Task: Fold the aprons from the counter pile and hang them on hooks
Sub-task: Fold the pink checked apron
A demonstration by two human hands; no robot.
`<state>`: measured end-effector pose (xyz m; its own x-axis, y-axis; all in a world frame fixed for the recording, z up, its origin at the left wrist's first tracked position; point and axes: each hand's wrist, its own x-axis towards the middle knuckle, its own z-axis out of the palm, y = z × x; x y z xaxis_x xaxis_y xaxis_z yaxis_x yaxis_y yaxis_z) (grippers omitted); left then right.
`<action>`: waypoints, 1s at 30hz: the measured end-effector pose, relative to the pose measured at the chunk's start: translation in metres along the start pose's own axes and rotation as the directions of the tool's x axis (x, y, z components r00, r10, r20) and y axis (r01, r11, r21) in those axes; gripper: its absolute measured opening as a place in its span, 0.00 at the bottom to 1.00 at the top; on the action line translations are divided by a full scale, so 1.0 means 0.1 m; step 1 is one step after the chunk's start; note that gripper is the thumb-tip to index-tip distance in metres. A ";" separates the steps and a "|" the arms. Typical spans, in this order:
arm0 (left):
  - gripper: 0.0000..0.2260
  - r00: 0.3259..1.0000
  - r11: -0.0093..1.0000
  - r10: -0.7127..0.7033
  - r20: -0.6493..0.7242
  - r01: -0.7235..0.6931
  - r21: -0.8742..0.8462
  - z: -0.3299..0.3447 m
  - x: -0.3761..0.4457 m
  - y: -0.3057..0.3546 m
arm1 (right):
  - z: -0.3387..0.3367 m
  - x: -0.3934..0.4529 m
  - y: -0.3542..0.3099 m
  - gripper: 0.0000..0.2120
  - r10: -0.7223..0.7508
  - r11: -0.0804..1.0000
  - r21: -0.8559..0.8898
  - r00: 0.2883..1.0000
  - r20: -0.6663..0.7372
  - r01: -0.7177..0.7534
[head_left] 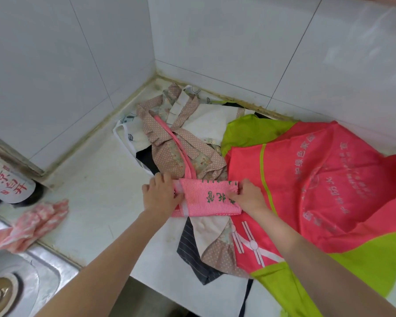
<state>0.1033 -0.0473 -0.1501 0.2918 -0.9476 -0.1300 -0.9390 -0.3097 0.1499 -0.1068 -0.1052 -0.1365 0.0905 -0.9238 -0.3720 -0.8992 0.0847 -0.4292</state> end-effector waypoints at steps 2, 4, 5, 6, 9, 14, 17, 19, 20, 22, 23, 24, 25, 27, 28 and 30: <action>0.23 0.990 0.986 0.107 -0.093 -0.094 0.137 -0.04 0.03 0.05 | -0.05 -0.02 -0.10 0.23 -0.199 0.961 -0.219 0.974 -0.112 0.171; 0.22 0.970 0.968 0.185 -0.158 -0.152 0.199 -0.03 0.07 0.07 | -0.04 0.00 -0.25 0.23 -0.384 0.887 -0.292 0.923 -0.030 0.359; 0.22 0.962 0.963 0.210 -0.175 -0.171 0.210 -0.02 0.10 0.07 | -0.02 0.04 -0.33 0.22 -0.391 0.871 -0.290 0.917 0.079 0.397; 0.22 0.956 0.957 0.234 -0.179 -0.195 0.213 -0.02 0.11 0.08 | 0.02 0.08 -0.38 0.23 -0.346 0.871 -0.298 0.918 0.195 0.391; 0.24 0.917 0.916 0.391 -0.078 -0.380 0.125 -0.05 0.18 0.07 | 0.07 0.19 -0.50 0.23 -0.242 0.852 -0.359 0.895 0.373 0.381; 0.22 0.846 0.845 0.532 -0.026 -0.532 -0.047 -0.25 0.45 0.07 | -0.13 0.14 -0.57 0.17 -0.398 0.762 -0.319 0.797 0.455 0.563; 0.23 0.796 0.809 0.550 0.254 -0.583 0.075 -0.34 0.58 0.17 | -0.33 0.08 -0.58 0.12 -0.426 0.702 -0.319 0.734 0.529 0.637; 0.19 0.755 0.769 0.527 0.391 -0.619 0.159 -0.39 0.62 0.28 | -0.44 0.04 -0.62 0.14 -0.431 0.655 -0.347 0.709 0.558 0.671; 0.15 0.729 0.729 0.535 0.428 -0.654 0.203 -0.41 0.63 0.34 | -0.49 0.01 -0.64 0.16 -0.420 0.634 -0.375 0.709 0.567 0.676; 0.08 0.673 0.677 0.576 0.465 -0.711 0.190 -0.46 0.63 0.48 | -0.56 -0.05 -0.68 0.17 -0.379 0.599 -0.433 0.715 0.588 0.674; 0.07 0.645 0.696 0.586 0.491 -0.710 0.103 -0.50 0.63 0.54 | -0.60 -0.07 -0.68 0.16 -0.362 0.593 -0.444 0.715 0.598 0.671; 0.05 0.617 0.737 0.571 0.542 -0.676 -0.007 -0.54 0.64 0.57 | -0.64 -0.10 -0.70 0.16 -0.344 0.593 -0.450 0.715 0.609 0.668; 0.02 0.566 0.756 0.568 0.597 -0.646 -0.107 -0.60 0.66 0.59 | -0.68 -0.14 -0.71 0.16 -0.318 0.606 -0.461 0.728 0.608 0.649; 0.07 0.465 0.763 0.591 0.659 -0.587 -0.270 -0.74 0.71 0.56 | -0.77 -0.19 -0.73 0.20 -0.264 0.614 -0.500 0.756 0.599 0.611; 0.08 0.427 0.772 0.594 0.682 -0.539 -0.336 -0.82 0.74 0.54 | -0.84 -0.24 -0.76 0.23 -0.226 0.619 -0.529 0.776 0.588 0.581; 0.10 0.387 0.786 0.611 0.691 -0.396 -0.474 -0.97 0.77 0.51 | -0.95 -0.33 -0.83 0.25 -0.152 0.632 -0.574 0.810 0.567 0.521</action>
<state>0.0958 -0.1432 -0.0574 -0.5866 -0.5018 -0.6356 -0.7678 0.0949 0.6337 -0.0756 -0.1175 -0.0107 0.4530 -0.5491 -0.7024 -0.7666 -0.6421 0.0076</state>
